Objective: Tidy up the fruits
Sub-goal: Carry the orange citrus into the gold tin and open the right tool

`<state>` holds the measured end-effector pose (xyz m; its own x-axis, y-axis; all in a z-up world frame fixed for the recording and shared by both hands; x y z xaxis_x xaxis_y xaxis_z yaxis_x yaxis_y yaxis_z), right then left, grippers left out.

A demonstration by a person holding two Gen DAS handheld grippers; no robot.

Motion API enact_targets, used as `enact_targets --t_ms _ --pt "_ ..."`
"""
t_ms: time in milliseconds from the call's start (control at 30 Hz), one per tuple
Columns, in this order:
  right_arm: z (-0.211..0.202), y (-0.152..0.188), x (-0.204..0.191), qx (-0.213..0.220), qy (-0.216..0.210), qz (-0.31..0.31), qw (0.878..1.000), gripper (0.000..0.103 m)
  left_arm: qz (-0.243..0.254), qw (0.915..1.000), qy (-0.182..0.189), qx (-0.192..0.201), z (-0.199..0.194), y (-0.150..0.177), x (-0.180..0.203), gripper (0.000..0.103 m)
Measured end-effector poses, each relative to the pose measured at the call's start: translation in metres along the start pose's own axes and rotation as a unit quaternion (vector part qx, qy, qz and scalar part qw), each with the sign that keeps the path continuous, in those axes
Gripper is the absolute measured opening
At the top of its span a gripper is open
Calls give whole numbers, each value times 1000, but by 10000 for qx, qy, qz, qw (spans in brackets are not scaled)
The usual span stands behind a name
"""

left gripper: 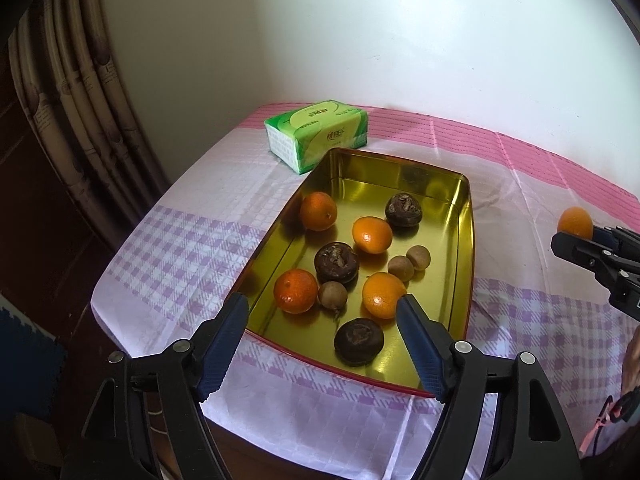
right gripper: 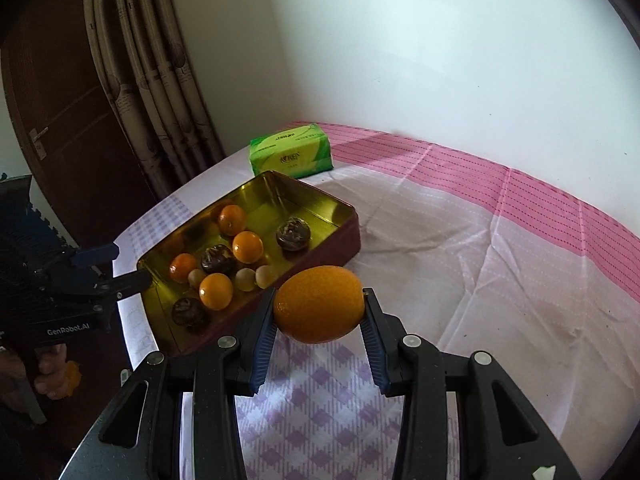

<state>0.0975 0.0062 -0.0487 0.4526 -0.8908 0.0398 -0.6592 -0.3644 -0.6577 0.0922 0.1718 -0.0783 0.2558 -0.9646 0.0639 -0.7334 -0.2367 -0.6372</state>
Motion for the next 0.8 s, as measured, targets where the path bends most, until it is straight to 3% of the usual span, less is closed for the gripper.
enact_targets --t_ms 400,800 --pt "36 -42 -42 -10 -410 -379 9984 37 -296 9994 -170 -78 3 0 -17 79" --pt "114 -61 -53 -507 -589 -390 9962 37 -389 9990 -165 -147 6 -1 -22 80"
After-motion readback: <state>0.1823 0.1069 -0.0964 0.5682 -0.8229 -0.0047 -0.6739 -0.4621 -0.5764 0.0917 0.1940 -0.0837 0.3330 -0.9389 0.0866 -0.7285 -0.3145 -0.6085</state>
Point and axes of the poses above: each gripper's, at about its wrist camera, not at the fingertips, and z roughly the way its jaws point, x to its right, y to its underside, the point moved 10 cm from there along z, roughly the way its jaws point, and after that the axes turned 12 degrees about -z, right-handed, at the moved point
